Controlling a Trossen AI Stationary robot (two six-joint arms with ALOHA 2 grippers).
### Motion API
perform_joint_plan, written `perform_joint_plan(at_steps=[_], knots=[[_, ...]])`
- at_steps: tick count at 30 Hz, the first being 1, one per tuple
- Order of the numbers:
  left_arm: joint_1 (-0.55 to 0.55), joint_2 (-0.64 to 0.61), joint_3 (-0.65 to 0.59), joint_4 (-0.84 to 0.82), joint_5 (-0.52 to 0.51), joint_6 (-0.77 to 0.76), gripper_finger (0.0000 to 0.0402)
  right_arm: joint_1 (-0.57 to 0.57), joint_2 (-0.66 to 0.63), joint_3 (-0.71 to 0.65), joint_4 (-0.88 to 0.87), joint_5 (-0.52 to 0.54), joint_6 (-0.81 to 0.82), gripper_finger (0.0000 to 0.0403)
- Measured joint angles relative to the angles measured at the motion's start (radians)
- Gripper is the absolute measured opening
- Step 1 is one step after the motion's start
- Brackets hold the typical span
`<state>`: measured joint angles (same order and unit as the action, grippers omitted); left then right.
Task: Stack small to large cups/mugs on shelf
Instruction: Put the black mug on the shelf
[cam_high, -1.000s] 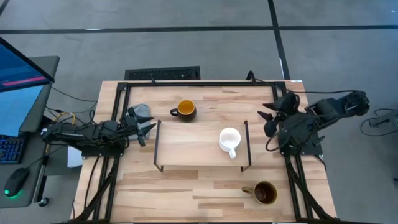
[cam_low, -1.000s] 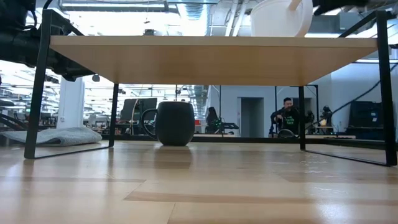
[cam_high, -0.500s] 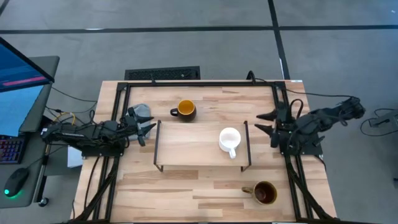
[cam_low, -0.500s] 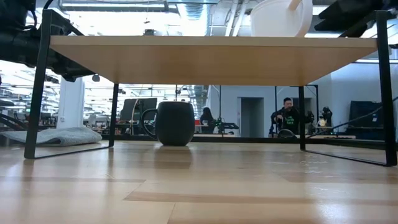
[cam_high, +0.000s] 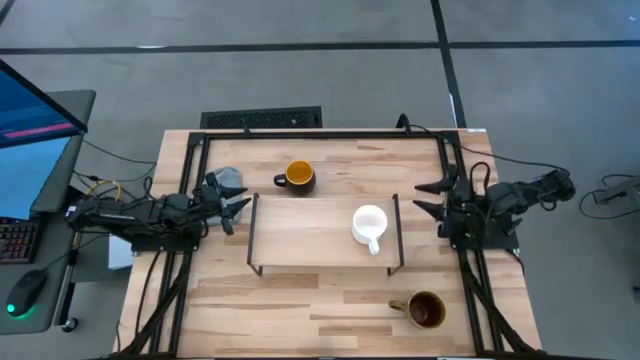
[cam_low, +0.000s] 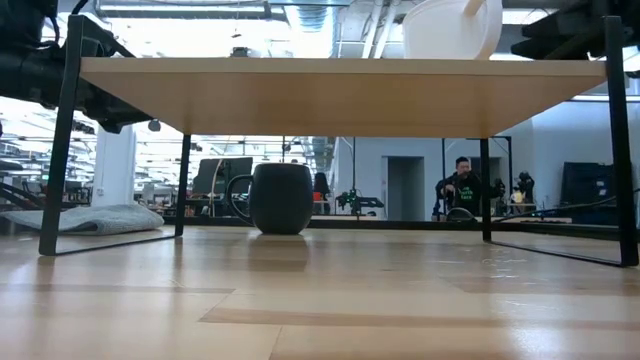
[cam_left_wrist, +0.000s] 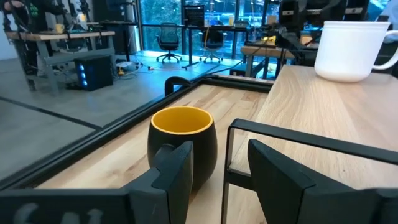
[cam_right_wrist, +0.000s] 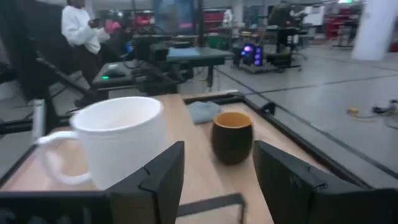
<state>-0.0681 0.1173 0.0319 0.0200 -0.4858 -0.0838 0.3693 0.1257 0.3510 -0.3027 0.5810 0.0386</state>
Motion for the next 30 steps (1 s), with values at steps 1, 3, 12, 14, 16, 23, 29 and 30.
perform_joint_plan(at_steps=[1,3,12,14,16,23,29,30], knots=[[0.000,0.000,0.000,0.000,0.000,-0.006,0.0146,-0.016,-0.016,-0.004,-0.002,-0.001,-0.011,0.0214],[0.000,0.000,0.000,0.000,0.000,-0.008,0.0146,-0.050,-0.049,-0.017,0.000,-0.005,-0.029,0.0214],[0.000,0.000,0.000,0.000,0.000,-0.002,0.0146,-0.190,-0.123,-0.075,-0.004,-0.085,-0.070,0.0214],[0.000,0.000,0.000,0.000,0.000,0.008,0.0146,-0.222,-0.124,-0.095,0.013,-0.099,-0.073,0.0214],[0.000,0.000,0.000,0.000,0.000,0.010,0.0146,-0.255,-0.124,-0.125,0.028,-0.123,-0.072,0.0214],[0.000,0.000,0.000,0.000,0.000,0.011,0.0146,-0.370,-0.123,-0.195,0.118,-0.258,-0.072,0.0214],[0.000,0.000,0.000,-0.003,0.000,0.012,0.0146,-0.453,-0.123,-0.226,0.134,-0.342,-0.041,0.0214],[0.000,0.000,0.000,-0.003,0.000,0.012,0.0146,-0.466,-0.124,-0.237,0.142,-0.349,-0.039,0.0214]])
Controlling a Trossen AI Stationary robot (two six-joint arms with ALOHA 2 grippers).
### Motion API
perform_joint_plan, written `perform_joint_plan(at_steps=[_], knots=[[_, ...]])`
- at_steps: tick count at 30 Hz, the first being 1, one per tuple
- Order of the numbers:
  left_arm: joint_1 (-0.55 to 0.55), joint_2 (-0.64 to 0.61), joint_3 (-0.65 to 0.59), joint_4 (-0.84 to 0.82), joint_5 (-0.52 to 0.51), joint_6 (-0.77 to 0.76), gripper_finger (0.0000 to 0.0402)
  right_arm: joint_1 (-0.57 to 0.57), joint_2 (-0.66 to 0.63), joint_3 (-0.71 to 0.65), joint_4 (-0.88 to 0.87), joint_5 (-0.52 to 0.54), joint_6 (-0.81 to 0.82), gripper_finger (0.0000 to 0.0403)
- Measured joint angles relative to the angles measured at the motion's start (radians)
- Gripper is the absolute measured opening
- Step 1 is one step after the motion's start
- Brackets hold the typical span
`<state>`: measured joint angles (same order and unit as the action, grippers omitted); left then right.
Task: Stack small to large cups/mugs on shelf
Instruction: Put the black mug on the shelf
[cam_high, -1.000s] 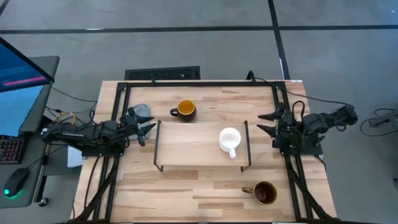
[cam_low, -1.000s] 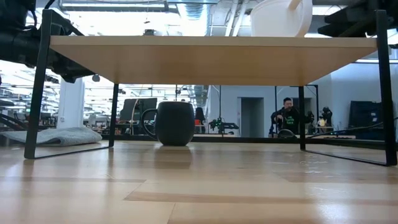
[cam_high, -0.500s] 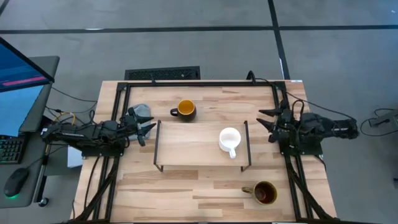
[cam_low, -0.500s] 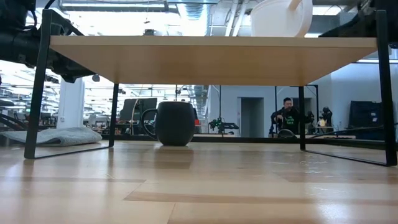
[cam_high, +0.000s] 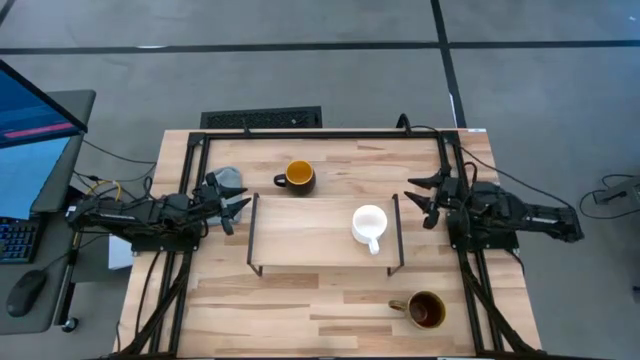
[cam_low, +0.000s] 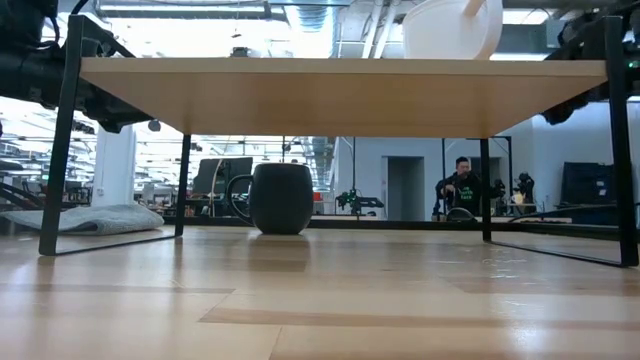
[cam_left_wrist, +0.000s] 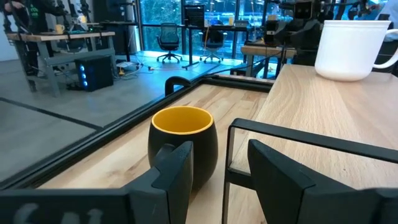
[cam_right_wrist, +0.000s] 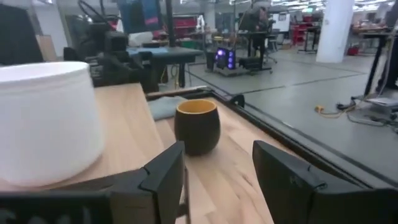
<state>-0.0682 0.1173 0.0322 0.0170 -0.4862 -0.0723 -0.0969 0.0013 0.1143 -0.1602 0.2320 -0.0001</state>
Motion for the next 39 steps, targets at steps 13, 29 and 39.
perform_joint_plan(at_steps=[13,29,39], knots=[[0.000,0.000,0.000,0.000,-0.094,0.000,0.0146,-0.142,0.006,-0.088,0.137,-0.143,0.050,0.0214],[0.022,0.001,0.177,0.047,-0.108,0.111,0.0130,-0.181,0.097,-0.088,0.133,-0.157,0.045,0.0214],[0.096,0.220,0.401,-0.122,-0.101,0.065,0.0090,-0.181,0.155,-0.088,0.132,-0.157,0.045,0.0214]])
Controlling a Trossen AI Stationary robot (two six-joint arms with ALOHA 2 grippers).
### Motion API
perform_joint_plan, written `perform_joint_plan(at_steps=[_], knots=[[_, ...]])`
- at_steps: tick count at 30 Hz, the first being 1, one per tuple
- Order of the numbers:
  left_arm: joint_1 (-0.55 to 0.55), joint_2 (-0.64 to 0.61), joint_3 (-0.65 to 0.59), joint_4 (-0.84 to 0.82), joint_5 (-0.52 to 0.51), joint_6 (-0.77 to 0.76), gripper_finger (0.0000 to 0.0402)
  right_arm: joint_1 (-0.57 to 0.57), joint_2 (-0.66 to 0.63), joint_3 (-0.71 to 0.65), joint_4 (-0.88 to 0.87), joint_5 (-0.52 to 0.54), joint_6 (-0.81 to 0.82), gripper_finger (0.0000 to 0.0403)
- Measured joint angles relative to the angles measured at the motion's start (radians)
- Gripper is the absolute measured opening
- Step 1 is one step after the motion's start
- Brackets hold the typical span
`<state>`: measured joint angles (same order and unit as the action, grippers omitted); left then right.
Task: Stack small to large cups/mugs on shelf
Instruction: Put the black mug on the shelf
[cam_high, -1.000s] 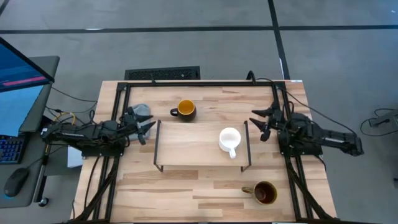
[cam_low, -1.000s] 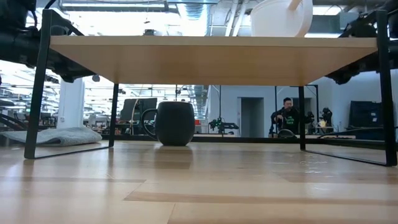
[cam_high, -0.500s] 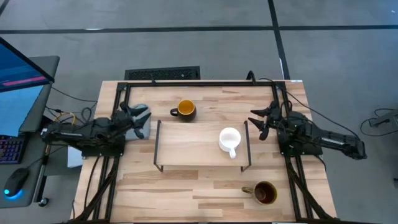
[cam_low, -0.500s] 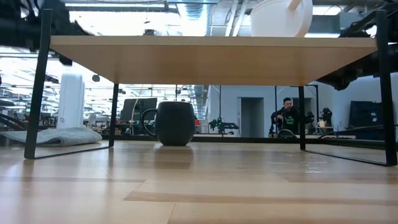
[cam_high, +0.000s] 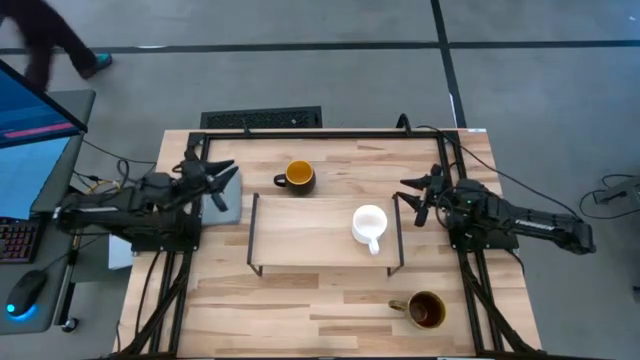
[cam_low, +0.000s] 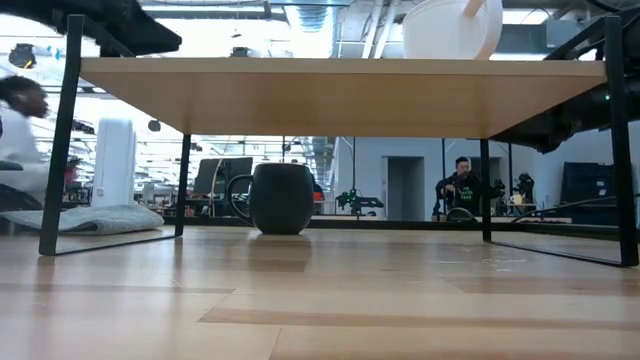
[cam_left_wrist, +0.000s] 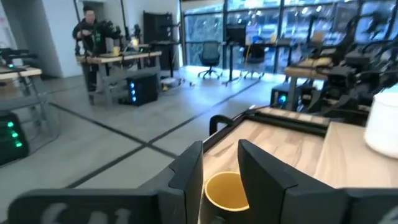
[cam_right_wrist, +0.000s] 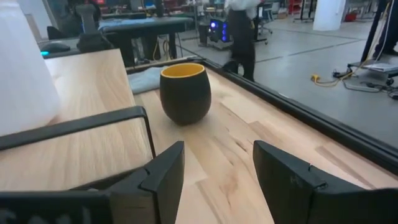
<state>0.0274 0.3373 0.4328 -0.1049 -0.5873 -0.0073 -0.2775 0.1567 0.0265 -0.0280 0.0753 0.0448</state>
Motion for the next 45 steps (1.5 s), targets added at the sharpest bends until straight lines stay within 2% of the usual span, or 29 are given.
perform_joint_plan(at_steps=[8,15,30,35,40,42,45], knots=[[0.081,0.262,0.154,-0.070,0.003,-0.005,0.0090,0.000,0.043,0.000,0.000,0.000,0.000,0.0214],[0.207,0.457,0.261,-0.156,0.015,-0.009,0.0105,0.000,0.093,0.000,0.000,0.000,0.015,0.0214],[0.537,0.854,0.501,-0.243,0.344,-0.001,0.0128,0.000,0.192,0.000,-0.001,0.003,0.053,0.0214],[0.586,0.973,0.602,-0.321,0.469,0.020,0.0128,0.000,0.199,0.000,-0.001,0.003,0.060,0.0214],[0.607,1.080,0.744,-0.401,0.504,0.089,0.0128,0.000,0.199,0.000,0.000,0.004,0.088,0.0214],[0.615,1.121,0.812,-0.455,0.520,0.113,0.0128,0.000,0.199,0.000,-0.001,0.004,0.089,0.0214],[0.625,1.182,0.920,-0.573,0.613,0.139,0.0128,0.000,0.199,0.000,-0.001,0.004,0.098,0.0214]])
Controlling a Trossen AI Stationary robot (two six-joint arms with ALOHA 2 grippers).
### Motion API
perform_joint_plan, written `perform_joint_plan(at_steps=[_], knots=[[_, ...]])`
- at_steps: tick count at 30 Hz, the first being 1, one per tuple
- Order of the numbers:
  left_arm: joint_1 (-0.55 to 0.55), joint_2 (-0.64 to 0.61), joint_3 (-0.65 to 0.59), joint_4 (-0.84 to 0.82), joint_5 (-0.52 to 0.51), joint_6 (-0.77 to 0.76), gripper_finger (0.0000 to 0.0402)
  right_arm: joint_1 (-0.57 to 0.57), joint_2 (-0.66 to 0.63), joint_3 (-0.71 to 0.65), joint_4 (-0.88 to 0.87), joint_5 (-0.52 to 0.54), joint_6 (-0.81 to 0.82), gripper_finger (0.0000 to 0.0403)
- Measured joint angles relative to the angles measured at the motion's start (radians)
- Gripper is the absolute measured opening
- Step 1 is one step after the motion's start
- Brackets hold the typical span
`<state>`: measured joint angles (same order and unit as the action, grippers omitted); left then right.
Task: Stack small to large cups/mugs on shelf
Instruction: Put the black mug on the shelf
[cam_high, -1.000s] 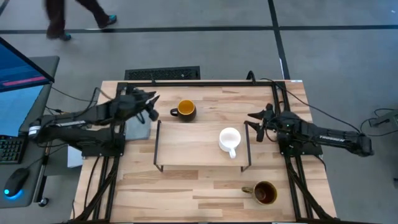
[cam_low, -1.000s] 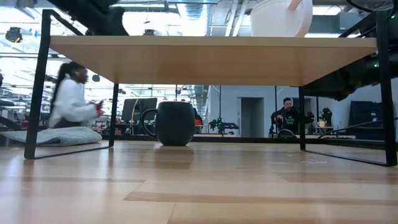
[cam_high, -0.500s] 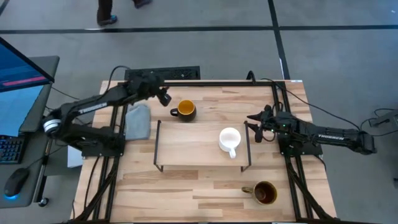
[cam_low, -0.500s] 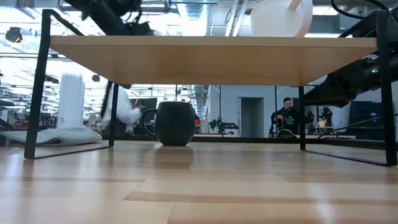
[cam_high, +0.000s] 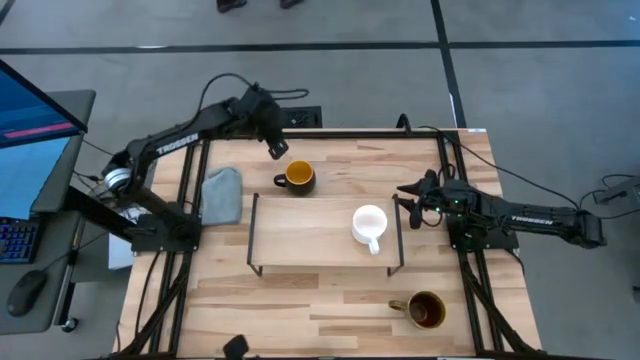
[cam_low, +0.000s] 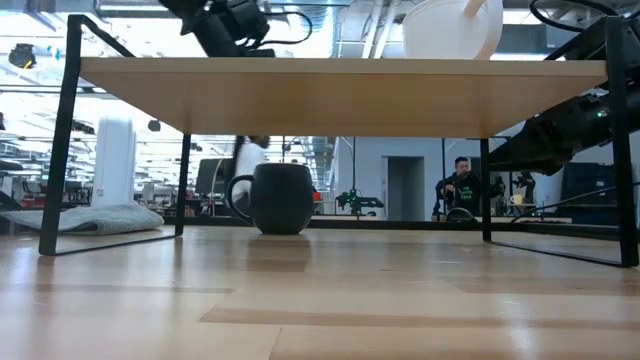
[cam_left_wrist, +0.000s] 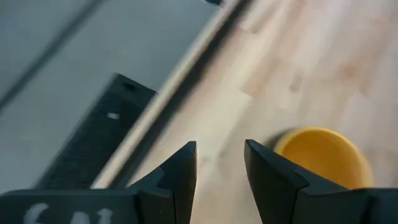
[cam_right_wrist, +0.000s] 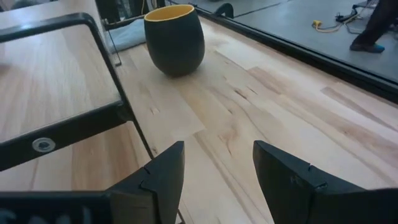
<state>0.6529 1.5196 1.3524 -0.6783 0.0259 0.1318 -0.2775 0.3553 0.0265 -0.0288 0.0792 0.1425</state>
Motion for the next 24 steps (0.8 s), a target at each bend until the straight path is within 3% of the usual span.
perform_joint_plan(at_steps=[5,9,19,24], knots=[[0.001,0.107,0.172,-0.204,0.139,0.089,0.0128,0.000,0.000,0.000,0.000,0.000,0.041,0.0214],[-0.008,0.185,0.265,-0.308,0.153,0.123,0.0128,0.000,0.000,0.000,0.004,0.011,0.042,0.0214],[-0.074,0.284,0.284,-0.359,0.148,0.250,0.0128,0.000,0.000,0.000,0.006,0.027,0.034,0.0214],[-0.098,0.296,0.285,-0.352,0.095,0.284,0.0128,0.000,0.000,0.000,0.006,0.027,0.016,0.0214]])
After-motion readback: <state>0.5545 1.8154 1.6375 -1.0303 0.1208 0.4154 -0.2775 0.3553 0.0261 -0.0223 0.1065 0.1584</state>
